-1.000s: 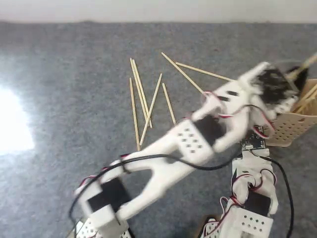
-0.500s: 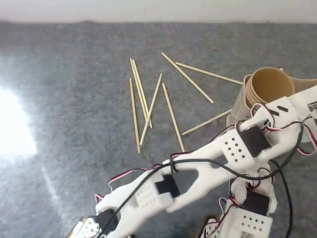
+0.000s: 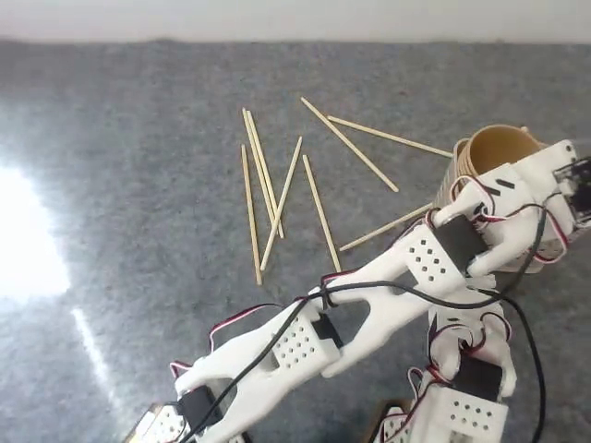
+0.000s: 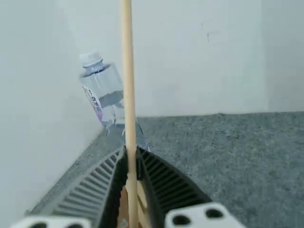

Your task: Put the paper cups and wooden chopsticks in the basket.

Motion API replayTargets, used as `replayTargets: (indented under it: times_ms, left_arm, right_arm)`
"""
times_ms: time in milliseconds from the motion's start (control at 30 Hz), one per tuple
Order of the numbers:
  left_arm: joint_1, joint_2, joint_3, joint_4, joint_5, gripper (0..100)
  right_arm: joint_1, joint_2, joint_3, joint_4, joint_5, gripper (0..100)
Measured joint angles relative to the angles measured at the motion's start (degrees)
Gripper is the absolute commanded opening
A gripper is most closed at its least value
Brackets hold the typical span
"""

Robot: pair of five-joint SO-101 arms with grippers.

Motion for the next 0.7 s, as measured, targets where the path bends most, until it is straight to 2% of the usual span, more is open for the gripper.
replayTargets:
  times_ms: [133,367,533,700]
  left_arm:
    - [0.0,0.2,-1.7,2.4,-2.3,5]
    - [-0.1,0.3,-5.2,2.4,-2.6,17]
    - [-0.4,0.3,-5.4,8.8,-2.6,18]
    - [-2.4,0.4,-6.8,8.8,-2.5,18]
  right_arm:
    - [0.0,0.0,0.0,0.0,0.0,0.8]
    - [0.0,0.0,0.0,0.0,0.0,0.8]
    - [0.0,0.0,0.0,0.0,0.0,0.8]
    - [0.0,0.0,0.0,0.0,0.0,0.8]
